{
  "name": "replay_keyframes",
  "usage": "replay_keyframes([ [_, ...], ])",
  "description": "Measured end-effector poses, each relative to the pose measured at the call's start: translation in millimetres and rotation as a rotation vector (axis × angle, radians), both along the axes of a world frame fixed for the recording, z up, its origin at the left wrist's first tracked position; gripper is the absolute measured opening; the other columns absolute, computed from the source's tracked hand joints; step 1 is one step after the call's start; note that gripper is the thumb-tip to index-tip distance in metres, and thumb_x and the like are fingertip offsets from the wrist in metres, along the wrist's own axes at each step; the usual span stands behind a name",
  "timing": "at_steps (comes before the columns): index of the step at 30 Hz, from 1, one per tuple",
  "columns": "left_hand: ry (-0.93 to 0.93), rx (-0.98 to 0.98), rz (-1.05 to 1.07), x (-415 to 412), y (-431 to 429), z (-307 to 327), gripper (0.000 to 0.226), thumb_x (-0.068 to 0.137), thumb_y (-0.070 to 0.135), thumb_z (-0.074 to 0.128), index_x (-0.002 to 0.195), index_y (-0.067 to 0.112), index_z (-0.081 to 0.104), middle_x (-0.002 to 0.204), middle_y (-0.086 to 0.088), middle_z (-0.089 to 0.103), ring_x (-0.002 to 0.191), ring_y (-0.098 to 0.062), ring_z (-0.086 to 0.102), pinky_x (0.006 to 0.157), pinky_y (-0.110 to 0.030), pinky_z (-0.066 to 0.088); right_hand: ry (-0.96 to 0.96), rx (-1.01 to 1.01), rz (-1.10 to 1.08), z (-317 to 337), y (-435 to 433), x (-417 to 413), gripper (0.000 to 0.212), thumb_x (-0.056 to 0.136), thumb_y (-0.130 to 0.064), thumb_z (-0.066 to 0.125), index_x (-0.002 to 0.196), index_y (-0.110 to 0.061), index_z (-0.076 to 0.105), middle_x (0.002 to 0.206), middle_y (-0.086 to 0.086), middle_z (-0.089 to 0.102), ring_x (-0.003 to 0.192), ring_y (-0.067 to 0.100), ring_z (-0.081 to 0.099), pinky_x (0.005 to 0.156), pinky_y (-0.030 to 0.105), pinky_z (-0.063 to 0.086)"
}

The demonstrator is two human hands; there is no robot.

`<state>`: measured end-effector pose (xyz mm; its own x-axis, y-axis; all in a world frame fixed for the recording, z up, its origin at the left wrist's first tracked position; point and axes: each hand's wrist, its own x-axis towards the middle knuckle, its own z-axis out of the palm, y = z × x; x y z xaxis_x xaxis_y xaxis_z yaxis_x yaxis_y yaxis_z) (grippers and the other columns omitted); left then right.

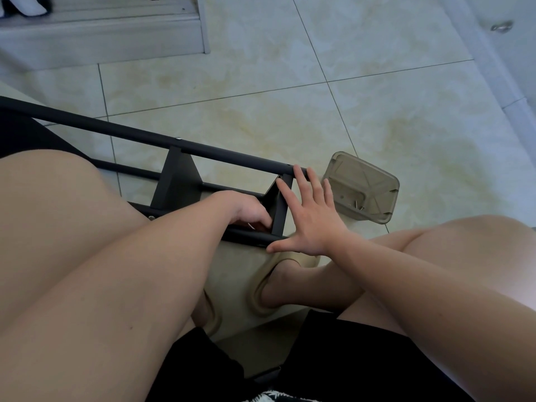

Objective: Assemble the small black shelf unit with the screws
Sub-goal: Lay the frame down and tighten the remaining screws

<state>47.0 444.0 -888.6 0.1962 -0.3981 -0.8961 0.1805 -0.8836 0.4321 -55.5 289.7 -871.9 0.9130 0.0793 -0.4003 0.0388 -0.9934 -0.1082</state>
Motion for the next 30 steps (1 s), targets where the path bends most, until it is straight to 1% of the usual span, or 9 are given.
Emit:
replay_keyframes([
  [2,-0.038,-0.012,-0.040,-0.1,-0.7,-0.8,0.015,0.085,0.022,0.067,0.088,0.009,0.073,0.082,-0.004,0.066,0.077,-0.021,0.055,0.081,-0.034,0.047,0.010,0.001,0.000,-0.5,0.0,0.1,0.140,0.053,-0.102,0.040,0.161,-0.027,-0.010,0.163,0.010,-0.030,0.150,0.037,-0.029,0.121,0.064,-0.005],
  [5,-0.091,-0.014,-0.077,-0.4,-1.4,0.3,0.010,0.085,0.022,0.065,0.082,0.012,0.066,0.081,-0.007,0.057,0.077,-0.023,0.047,0.075,-0.033,0.038,0.028,-0.001,0.000,-1.2,-0.5,0.3,0.140,0.053,-0.103,0.038,0.160,-0.028,-0.013,0.162,0.009,-0.034,0.149,0.037,-0.031,0.121,0.065,-0.004],
  [8,-0.080,-0.018,-0.065,0.6,-0.7,-0.9,0.012,0.084,0.019,0.065,0.090,0.010,0.070,0.082,-0.007,0.058,0.077,-0.024,0.048,0.076,-0.034,0.039,0.041,0.001,0.001,-1.6,-0.9,0.5,0.139,0.054,-0.103,0.038,0.159,-0.029,-0.016,0.161,0.008,-0.037,0.148,0.036,-0.033,0.121,0.065,-0.004],
  [11,-0.009,-0.037,-0.041,1.8,0.3,0.0,0.009,0.086,0.011,0.060,0.088,0.015,0.069,0.066,0.001,0.058,0.067,-0.019,0.047,0.069,-0.029,0.037,0.049,0.011,0.001,-1.4,-1.0,1.0,0.140,0.053,-0.103,0.037,0.159,-0.029,-0.016,0.160,0.008,-0.038,0.148,0.036,-0.034,0.121,0.064,-0.003],
  [14,0.018,-0.013,-0.022,2.4,0.6,0.6,0.017,0.087,0.009,0.057,0.073,0.017,0.065,0.052,0.009,0.057,0.056,-0.013,0.050,0.065,-0.028,0.035,0.055,0.031,-0.001,-1.3,-0.4,0.8,0.140,0.054,-0.102,0.039,0.159,-0.029,-0.016,0.160,0.008,-0.039,0.147,0.036,-0.035,0.122,0.063,-0.001],
  [16,0.022,-0.005,-0.005,1.4,-0.1,-1.2,0.018,0.087,0.015,0.061,0.071,0.017,0.067,0.056,0.010,0.064,0.058,-0.010,0.056,0.069,-0.028,0.040,0.055,0.042,-0.005,-1.1,-0.5,0.8,0.140,0.054,-0.101,0.041,0.159,-0.029,-0.016,0.160,0.007,-0.039,0.147,0.035,-0.036,0.121,0.062,0.000],
  [20,-0.033,-0.021,-0.042,0.6,0.5,-5.1,0.012,0.083,0.022,0.066,0.087,0.012,0.072,0.081,0.000,0.069,0.078,-0.020,0.059,0.084,-0.034,0.047,0.052,0.048,-0.006,-1.2,-0.4,0.2,0.140,0.054,-0.101,0.041,0.159,-0.029,-0.015,0.160,0.006,-0.039,0.147,0.034,-0.035,0.121,0.061,0.004],
  [24,-0.058,-0.016,-0.055,0.8,0.6,-4.0,0.019,0.081,0.021,0.065,0.096,0.010,0.073,0.082,-0.006,0.059,0.076,-0.023,0.050,0.077,-0.033,0.040,0.060,0.037,-0.006,-1.1,-0.4,0.7,0.140,0.053,-0.102,0.039,0.159,-0.029,-0.016,0.159,0.006,-0.040,0.147,0.034,-0.036,0.121,0.062,0.003],
  [30,0.011,-0.016,-0.031,2.6,2.2,-2.0,0.017,0.083,0.014,0.063,0.078,0.023,0.076,0.067,0.006,0.067,0.066,-0.016,0.056,0.071,-0.028,0.042,0.065,0.020,-0.003,-0.9,-0.3,1.1,0.140,0.053,-0.103,0.036,0.159,-0.030,-0.018,0.159,0.006,-0.041,0.147,0.034,-0.036,0.121,0.065,0.002],
])
